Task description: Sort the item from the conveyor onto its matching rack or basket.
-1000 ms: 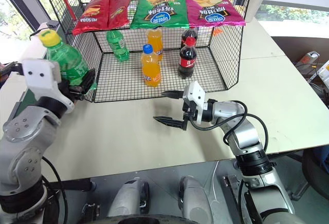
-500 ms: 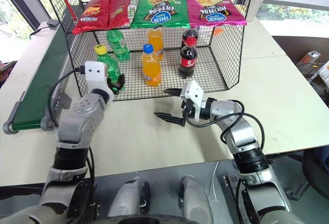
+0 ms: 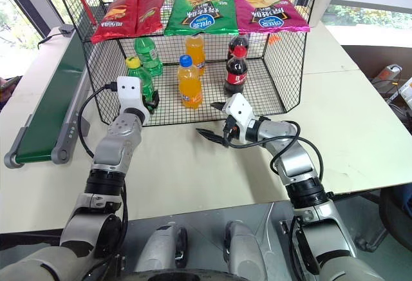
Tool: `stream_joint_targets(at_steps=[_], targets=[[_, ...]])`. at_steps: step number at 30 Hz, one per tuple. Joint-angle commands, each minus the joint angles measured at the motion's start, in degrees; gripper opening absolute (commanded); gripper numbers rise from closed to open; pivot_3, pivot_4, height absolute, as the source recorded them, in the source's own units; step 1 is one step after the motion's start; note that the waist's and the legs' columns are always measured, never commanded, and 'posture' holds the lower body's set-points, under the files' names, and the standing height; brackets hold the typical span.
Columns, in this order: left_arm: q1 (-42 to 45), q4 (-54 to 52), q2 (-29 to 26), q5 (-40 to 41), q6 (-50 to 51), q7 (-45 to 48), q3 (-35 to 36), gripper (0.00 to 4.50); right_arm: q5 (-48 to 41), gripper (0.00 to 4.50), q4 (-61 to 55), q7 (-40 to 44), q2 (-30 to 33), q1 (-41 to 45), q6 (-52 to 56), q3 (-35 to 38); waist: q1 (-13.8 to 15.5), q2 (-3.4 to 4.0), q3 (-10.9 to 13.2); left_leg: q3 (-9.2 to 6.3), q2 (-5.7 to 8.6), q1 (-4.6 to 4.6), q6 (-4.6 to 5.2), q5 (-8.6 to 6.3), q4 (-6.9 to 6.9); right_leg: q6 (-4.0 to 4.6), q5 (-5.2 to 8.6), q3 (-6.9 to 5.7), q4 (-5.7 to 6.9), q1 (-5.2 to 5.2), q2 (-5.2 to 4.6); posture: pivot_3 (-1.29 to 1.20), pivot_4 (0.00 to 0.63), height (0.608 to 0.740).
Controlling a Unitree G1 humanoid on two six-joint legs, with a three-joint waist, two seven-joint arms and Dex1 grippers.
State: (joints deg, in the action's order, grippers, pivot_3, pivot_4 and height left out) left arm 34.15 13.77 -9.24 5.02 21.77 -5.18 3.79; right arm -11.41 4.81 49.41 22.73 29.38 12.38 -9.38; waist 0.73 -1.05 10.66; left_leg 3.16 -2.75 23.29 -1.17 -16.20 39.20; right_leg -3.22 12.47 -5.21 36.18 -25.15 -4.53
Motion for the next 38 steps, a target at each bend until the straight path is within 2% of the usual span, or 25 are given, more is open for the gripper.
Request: stream_joint_targets(at_steps=[1, 9, 16, 19, 26, 31, 38], targets=[[1.4, -0.9, 0.5, -0.1, -1.9, -0.5, 1.8, 4.47, 0.0, 4.50, -0.9, 0.1, -0.4, 1.1, -1.2, 0.1, 0.0, 0.00, 0.0, 0.01, 0.00, 0.00, 0.00, 0.00, 0.00, 0.00, 0.00, 0.00, 0.00, 0.00, 0.00, 0.00, 0.150, 0.740], [-1.2, -9.8, -0.6, -0.6, 3.7, 1.6, 0.9, 4.47, -0.4, 4.50, -1.5, 0.8, -0.4, 0.7, -1.0, -0.1, 0.0, 0.00, 0.0, 0.00, 0.00, -0.01, -0.04, 0.02, 0.00, -0.02, -0.02, 0.00, 0.01, 0.01, -0.01, 0.00, 0.150, 0.740], [-6.1, -26.6, -5.4, -0.1, 16.9, 5.1, 1.3, 4.47, -0.5, 4.50, -1.6, 1.9, 0.0, -0.1, -1.2, -0.2, -0.2, 0.01, 0.0, -0.01, -0.03, -0.04, -0.05, 0.03, -0.02, -0.02, -0.01, 0.00, 0.04, 0.00, 0.01, 0.00, 0.150, 0.740], [-10.6, -36.8, -6.8, 1.4, 23.2, 7.0, 1.7, 4.47, -0.5, 4.50, -1.5, 2.1, -0.1, -0.3, -1.4, -0.1, -0.1, 0.01, 0.0, -0.01, -0.02, -0.04, -0.08, 0.05, -0.01, -0.02, -0.01, 0.01, 0.04, 0.01, -0.01, 0.00, 0.150, 0.740], [-22.5, -54.6, -6.7, 5.0, 34.6, 9.2, 2.7, 4.47, -0.7, 4.50, -1.7, 2.0, -0.2, -0.9, -1.6, 0.1, -0.1, 0.01, 0.0, -0.06, -0.02, -0.04, -0.08, 0.05, -0.02, -0.01, -0.01, 0.02, 0.04, 0.02, -0.01, 0.00, 0.150, 0.740], [-29.3, -59.9, -5.1, 6.4, 36.9, 9.2, 3.9, 4.47, -0.8, 4.50, -1.5, 2.1, 0.0, -1.1, -1.7, 0.2, 0.0, 0.02, 0.0, -0.09, -0.02, -0.08, -0.08, 0.05, -0.02, 0.01, 0.00, 0.03, 0.05, 0.03, 0.01, 0.00, 0.150, 0.740], [-34.8, -61.9, -3.0, 7.0, 36.2, 8.8, 5.3, 4.47, -0.6, 4.50, -1.2, 2.4, 0.7, -1.6, -2.2, 0.4, -0.1, 0.02, 0.0, -0.10, -0.02, -0.08, -0.08, 0.05, -0.01, 0.02, 0.00, 0.04, 0.05, 0.03, 0.01, 0.00, 0.150, 0.740]])
